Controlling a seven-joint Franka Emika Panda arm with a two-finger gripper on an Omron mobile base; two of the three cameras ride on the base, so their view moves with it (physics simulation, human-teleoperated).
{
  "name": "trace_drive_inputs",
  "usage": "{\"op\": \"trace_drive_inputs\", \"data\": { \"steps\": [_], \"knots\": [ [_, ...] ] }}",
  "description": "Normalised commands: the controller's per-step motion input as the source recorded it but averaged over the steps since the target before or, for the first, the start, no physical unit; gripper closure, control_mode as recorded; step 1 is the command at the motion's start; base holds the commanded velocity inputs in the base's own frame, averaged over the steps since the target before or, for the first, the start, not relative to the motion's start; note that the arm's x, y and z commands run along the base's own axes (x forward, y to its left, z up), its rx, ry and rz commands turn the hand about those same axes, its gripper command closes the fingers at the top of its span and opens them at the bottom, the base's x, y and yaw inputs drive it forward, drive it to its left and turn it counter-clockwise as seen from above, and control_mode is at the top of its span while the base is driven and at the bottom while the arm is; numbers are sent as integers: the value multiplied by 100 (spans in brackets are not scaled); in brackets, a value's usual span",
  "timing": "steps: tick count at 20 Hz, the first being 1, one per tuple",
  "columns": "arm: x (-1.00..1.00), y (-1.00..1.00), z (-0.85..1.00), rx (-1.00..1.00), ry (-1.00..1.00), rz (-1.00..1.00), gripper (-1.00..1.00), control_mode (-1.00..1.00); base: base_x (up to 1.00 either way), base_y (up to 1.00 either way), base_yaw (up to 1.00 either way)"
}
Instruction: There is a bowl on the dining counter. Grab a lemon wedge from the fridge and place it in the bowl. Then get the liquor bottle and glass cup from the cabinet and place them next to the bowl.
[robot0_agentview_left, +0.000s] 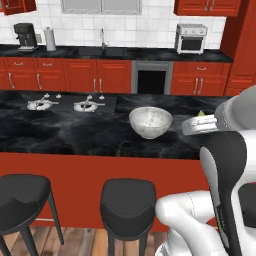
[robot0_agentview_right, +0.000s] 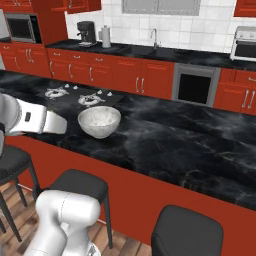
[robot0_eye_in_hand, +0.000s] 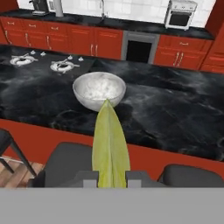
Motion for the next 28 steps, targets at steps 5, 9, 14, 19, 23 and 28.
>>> {"op": "trace_drive_inputs", "data": {
  "steps": [5, 9, 14, 19, 23, 28],
  "knots": [
    [94, 23, 24, 3, 23, 4, 100, -100, 0, 0, 0],
    [96, 43, 3, 0, 22, 3, 100, -100, 0, 0, 0],
    [87, 34, -7, 0, 14, 0, 100, -100, 0, 0, 0],
    [85, 4, -38, 0, 9, 0, 100, -100, 0, 0, 0],
    [83, 0, -49, 0, 4, 0, 100, -100, 0, 0, 0],
    [68, -1, -55, 0, 1, 0, 100, -100, 0, 0, 0]
  ]
}}
